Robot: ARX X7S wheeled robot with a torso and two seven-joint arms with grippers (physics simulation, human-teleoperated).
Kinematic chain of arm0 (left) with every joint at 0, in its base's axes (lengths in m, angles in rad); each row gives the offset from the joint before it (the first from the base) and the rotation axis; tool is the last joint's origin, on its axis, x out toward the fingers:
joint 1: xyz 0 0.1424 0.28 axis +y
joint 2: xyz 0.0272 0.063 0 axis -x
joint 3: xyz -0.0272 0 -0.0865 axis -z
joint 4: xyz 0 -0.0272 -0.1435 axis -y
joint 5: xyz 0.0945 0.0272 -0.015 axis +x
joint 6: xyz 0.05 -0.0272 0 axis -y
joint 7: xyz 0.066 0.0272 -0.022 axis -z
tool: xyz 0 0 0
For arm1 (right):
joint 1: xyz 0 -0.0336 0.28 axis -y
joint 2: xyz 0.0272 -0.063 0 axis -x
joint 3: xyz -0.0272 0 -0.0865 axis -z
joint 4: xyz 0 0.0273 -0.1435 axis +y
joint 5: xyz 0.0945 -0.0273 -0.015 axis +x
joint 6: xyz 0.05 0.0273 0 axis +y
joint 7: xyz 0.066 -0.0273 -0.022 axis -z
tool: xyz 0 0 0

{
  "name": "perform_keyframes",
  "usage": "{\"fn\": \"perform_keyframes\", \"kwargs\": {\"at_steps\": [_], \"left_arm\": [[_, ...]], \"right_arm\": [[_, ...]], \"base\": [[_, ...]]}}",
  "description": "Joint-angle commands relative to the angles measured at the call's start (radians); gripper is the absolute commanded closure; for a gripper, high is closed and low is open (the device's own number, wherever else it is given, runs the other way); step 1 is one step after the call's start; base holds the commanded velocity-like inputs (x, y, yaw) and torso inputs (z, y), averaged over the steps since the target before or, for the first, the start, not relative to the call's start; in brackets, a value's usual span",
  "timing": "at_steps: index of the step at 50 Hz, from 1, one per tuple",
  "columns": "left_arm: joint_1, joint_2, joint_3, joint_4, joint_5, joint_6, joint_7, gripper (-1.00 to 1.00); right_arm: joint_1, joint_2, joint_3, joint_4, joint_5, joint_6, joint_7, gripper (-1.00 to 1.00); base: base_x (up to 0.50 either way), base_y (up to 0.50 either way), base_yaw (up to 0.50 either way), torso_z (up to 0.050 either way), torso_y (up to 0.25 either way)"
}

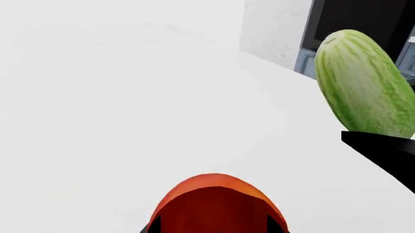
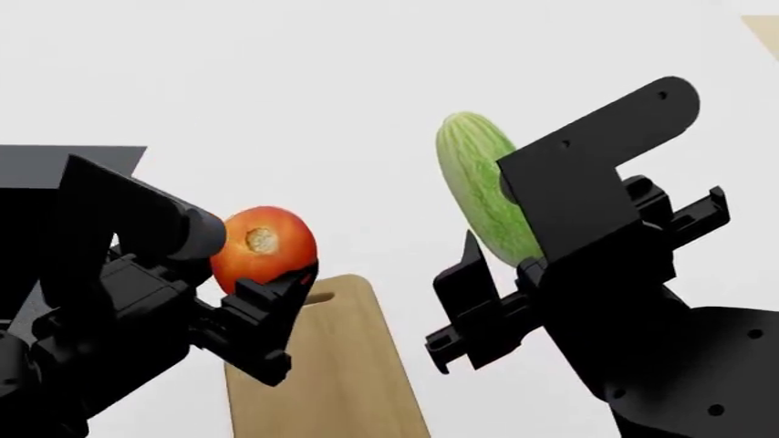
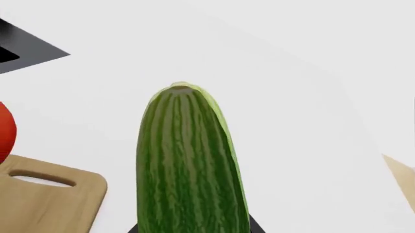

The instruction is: Pick the vegetables from the sink and place them on the cutting board.

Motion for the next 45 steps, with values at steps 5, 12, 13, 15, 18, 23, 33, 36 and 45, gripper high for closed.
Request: {"fn": "perform_keyframes", "kwargs": {"at_steps": [5, 12, 13, 15, 18, 23, 33, 36, 45], "left_arm": [[0.044, 0.009, -0.022, -0.054, -0.021, 0.049, -0.007, 1.0], [0.061, 0.005, -0.006, -0.062, -0.005, 0.066, 0.007, 1.0], [0.062, 0.004, -0.004, -0.061, -0.006, 0.065, 0.008, 1.0], [0.062, 0.003, 0.002, -0.063, -0.006, 0.062, 0.007, 1.0], [0.067, 0.002, 0.011, -0.073, 0.0, 0.062, 0.009, 1.0], [0.077, -0.009, 0.031, -0.078, 0.014, 0.058, 0.009, 1.0], [0.088, -0.025, 0.047, -0.067, 0.007, 0.037, -0.007, 1.0], [0.094, -0.027, 0.058, -0.071, 0.013, 0.041, 0.0, 1.0], [0.102, -0.033, 0.094, -0.08, 0.028, 0.036, 0.007, 1.0]], "right_arm": [[0.007, 0.004, 0.013, -0.005, -0.035, 0.007, -0.013, 1.0], [0.008, 0.005, 0.013, -0.004, -0.034, 0.005, -0.015, 1.0], [0.009, 0.005, 0.013, -0.004, -0.033, 0.005, -0.014, 1.0], [0.011, 0.003, 0.011, -0.005, -0.033, 0.007, -0.015, 1.0], [0.011, 0.001, 0.009, -0.003, -0.033, 0.007, -0.014, 1.0], [0.014, -0.001, 0.007, -0.002, -0.032, 0.008, -0.013, 1.0], [0.006, -0.002, 0.003, 0.002, -0.042, -0.002, -0.021, 1.0], [0.006, 0.001, 0.004, 0.001, -0.039, -0.002, -0.019, 1.0], [0.004, 0.001, 0.003, -0.002, -0.034, -0.004, -0.016, 1.0]], "base": [[0.0, 0.0, 0.0, 0.0, 0.0], [0.0, 0.0, 0.0, 0.0, 0.0], [-0.01, 0.0, 0.0, 0.0, 0.0], [0.0, 0.0, 0.0, 0.0, 0.0], [0.0, 0.0, 0.0, 0.0, 0.0], [0.0, 0.0, 0.0, 0.0, 0.0], [0.0, 0.0, 0.01, -0.003, 0.0], [0.0, 0.0, 0.01, -0.007, 0.0], [0.0, 0.0, 0.01, -0.006, 0.0]]}}
